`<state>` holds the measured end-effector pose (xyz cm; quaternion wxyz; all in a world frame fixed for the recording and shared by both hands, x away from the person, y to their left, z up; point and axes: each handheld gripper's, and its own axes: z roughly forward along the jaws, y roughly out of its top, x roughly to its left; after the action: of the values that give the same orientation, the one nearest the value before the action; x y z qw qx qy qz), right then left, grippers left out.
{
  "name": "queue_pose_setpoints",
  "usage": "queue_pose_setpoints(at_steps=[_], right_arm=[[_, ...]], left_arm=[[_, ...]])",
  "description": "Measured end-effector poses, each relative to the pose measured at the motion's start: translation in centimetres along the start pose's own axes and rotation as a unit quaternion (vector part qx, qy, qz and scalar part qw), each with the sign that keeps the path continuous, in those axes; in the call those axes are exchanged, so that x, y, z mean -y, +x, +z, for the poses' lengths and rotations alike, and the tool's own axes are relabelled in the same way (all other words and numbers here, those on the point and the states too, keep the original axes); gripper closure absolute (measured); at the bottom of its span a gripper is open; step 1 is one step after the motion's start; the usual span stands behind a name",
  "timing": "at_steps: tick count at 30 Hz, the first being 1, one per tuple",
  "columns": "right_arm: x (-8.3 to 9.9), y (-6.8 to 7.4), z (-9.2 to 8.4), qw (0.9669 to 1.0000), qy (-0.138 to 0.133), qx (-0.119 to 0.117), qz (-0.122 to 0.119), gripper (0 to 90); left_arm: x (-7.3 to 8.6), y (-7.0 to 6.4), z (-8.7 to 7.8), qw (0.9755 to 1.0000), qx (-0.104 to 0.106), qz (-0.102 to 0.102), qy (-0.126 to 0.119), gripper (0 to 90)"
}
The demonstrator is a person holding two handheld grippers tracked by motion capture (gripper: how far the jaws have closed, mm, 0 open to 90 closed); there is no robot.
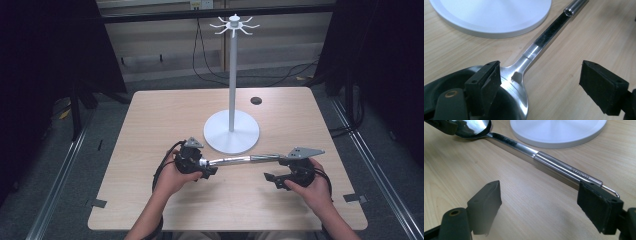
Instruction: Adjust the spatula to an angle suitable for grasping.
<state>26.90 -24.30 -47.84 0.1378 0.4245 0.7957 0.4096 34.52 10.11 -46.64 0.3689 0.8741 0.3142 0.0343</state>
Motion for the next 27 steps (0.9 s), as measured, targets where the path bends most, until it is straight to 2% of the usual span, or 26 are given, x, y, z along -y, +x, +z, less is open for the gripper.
queue_pose_setpoints(at_steps=[5, 11, 14, 17, 19, 20, 23, 24, 25, 26, 27], right_arm=[[0.0, -0.2, -0.1, 1.0000, -0.003, 0.000, 0.005, 19.2], [0.0, -0.3, -0.1, 1.0000, -0.002, 0.000, 0.007, 19.2], [0.1, -0.3, -0.1, 1.0000, -0.001, -0.001, 0.006, 19.2], [0.1, -0.4, 0.0, 1.0000, 0.000, -0.003, 0.006, 19.2], [0.1, -0.3, 0.0, 1.0000, 0.001, -0.003, 0.007, 19.2], [0.0, -0.3, 0.0, 1.0000, 0.001, -0.004, 0.007, 19.2], [0.0, -0.3, 0.0, 1.0000, 0.000, -0.004, 0.008, 19.2], [0.0, -0.3, -0.1, 1.0000, -0.001, -0.003, 0.009, 19.2], [0.0, -0.4, -0.1, 0.9999, -0.001, -0.005, 0.010, 19.2], [0.1, -0.4, -0.1, 0.9999, -0.002, -0.005, 0.010, 19.2], [0.1, -0.5, -0.1, 0.9999, -0.003, -0.005, 0.009, 19.2]], left_arm=[[-0.6, -0.2, 1.2, 0.9997, 0.004, 0.017, 0.019, 21.4], [-1.4, -0.5, 2.7, 0.9979, 0.005, 0.050, 0.042, 25.5], [-1.7, -0.6, 3.3, 0.9977, 0.006, 0.054, 0.041, 29.0], [-2.0, -0.5, 4.0, 0.9968, 0.004, 0.062, 0.050, 31.6], [-2.2, -0.4, 4.3, 0.9955, 0.004, 0.073, 0.060, 34.5], [-2.4, -0.4, 4.5, 0.9938, 0.004, 0.086, 0.070, 35.7], [-2.8, -0.4, 5.0, 0.9918, 0.005, 0.100, 0.080, 39.9], [-2.9, -0.5, 5.2, 0.9927, 0.001, 0.093, 0.077, 41.8], [-3.1, -0.4, 5.3, 0.9901, 0.004, 0.109, 0.088, 42.0], [-3.2, -0.4, 5.3, 0.9895, 0.002, 0.111, 0.092, 42.7], [-3.3, -0.6, 5.6, 0.9918, 0.002, 0.097, 0.083, 43.4]])
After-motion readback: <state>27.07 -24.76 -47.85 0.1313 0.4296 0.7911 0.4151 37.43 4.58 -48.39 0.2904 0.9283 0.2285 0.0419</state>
